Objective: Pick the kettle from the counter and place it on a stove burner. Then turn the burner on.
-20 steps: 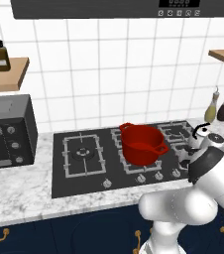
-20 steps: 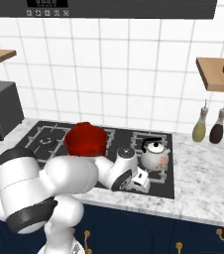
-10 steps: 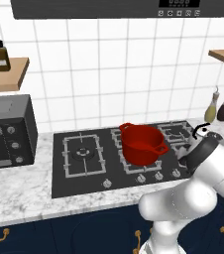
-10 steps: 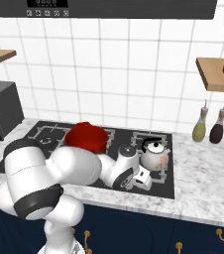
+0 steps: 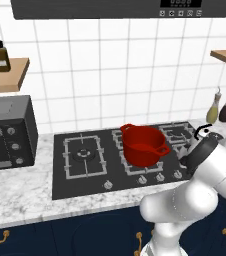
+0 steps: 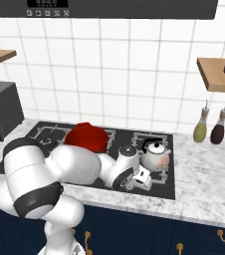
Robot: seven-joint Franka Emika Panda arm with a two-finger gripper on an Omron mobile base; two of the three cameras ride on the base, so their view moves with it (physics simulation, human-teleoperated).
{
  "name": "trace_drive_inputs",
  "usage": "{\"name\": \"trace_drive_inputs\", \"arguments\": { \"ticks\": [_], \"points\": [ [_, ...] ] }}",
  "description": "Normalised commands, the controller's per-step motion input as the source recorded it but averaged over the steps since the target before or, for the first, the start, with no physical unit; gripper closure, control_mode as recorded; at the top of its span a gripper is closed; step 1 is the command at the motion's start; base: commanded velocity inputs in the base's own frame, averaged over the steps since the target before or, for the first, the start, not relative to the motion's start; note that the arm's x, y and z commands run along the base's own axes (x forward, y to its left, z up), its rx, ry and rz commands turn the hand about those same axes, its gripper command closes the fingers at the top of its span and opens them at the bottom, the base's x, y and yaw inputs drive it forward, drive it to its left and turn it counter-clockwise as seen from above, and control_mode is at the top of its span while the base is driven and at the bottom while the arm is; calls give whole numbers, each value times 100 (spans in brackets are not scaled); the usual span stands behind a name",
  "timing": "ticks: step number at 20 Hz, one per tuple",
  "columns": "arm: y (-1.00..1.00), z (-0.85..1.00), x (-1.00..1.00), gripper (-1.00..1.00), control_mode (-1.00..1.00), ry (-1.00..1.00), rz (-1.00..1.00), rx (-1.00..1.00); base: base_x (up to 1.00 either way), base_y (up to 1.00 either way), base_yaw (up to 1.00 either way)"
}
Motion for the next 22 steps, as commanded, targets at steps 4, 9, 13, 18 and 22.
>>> {"name": "trace_drive_inputs", "arguments": {
  "ticks": [4, 9, 13, 18, 22],
  "points": [
    [0, 0, 0, 100, -100, -4, 13, 0, 0, 0, 0],
    [0, 11, 0, 100, -100, -4, 21, 0, 0, 0, 0],
    [1, 21, 0, 100, -100, 0, 22, 0, 0, 0, 0],
    [6, 27, 0, 100, -100, 0, 23, -4, 0, 0, 0],
    [2, 22, 0, 100, -100, 1, 33, -7, 0, 0, 0]
  ]
}}
